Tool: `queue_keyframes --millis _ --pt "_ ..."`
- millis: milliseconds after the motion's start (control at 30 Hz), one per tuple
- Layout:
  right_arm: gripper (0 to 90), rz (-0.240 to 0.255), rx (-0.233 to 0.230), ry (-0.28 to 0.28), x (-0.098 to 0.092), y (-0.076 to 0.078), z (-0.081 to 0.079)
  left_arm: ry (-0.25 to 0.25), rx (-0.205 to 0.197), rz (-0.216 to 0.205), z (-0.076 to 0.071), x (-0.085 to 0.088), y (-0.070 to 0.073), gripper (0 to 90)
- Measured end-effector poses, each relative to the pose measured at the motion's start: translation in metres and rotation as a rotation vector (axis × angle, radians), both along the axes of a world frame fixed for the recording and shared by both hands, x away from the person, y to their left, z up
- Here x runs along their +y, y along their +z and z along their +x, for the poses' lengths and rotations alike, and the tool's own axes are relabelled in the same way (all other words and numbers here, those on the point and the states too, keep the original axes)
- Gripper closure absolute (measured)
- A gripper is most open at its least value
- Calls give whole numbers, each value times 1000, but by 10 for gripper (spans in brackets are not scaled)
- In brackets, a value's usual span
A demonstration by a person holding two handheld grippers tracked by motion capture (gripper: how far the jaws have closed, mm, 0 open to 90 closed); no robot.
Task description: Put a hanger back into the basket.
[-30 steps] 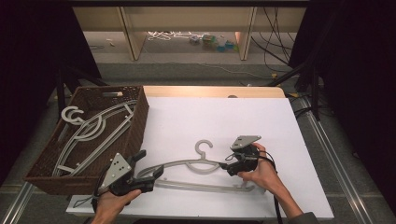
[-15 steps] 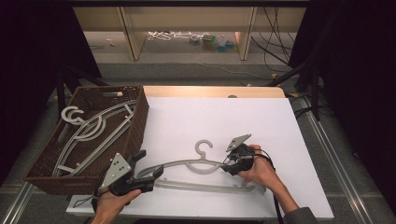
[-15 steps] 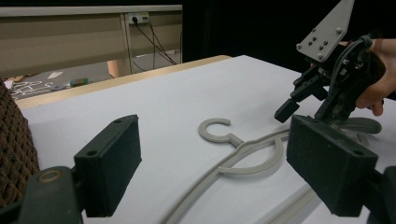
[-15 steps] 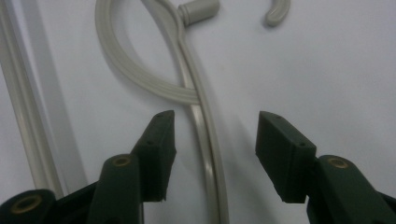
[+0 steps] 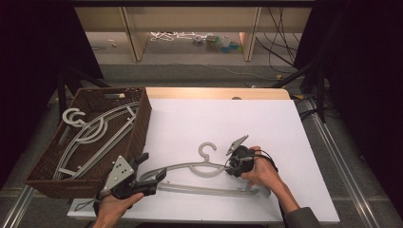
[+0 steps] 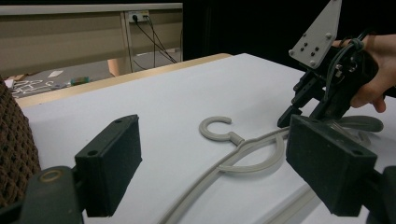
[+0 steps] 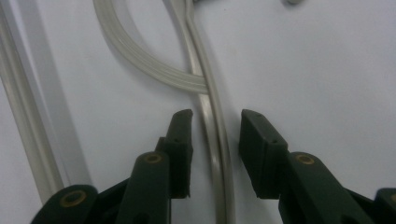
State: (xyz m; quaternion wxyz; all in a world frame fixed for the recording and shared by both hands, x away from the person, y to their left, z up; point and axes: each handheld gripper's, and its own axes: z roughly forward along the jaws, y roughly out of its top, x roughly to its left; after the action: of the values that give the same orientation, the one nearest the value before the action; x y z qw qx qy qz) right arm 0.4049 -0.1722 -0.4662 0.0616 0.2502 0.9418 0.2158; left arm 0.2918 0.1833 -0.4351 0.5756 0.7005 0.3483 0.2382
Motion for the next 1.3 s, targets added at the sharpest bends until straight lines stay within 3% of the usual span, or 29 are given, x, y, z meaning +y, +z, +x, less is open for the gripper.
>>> queue_keyframes --millis 267,733,900,933,967,1200,1300 --pt "716 -54 18 29 7 3 3 0 0 9 0 0 0 181" --pt "791 -92 28 55 13 4 5 -2 6 10 0 -1 0 184" --pt "810 -109 6 94 15 5 5 -4 4 9 0 -1 0 184" --pt "813 -132 13 106 15 6 4 -5 4 7 0 -1 0 185" --pt "815 -116 -3 120 15 5 4 -6 1 7 0 0 0 185" --pt "822 -150 -38 173 17 7 1 -8 5 8 1 0 0 186" --pt "822 -142 -68 191 17 9 1 -9 4 6 0 0 0 185"
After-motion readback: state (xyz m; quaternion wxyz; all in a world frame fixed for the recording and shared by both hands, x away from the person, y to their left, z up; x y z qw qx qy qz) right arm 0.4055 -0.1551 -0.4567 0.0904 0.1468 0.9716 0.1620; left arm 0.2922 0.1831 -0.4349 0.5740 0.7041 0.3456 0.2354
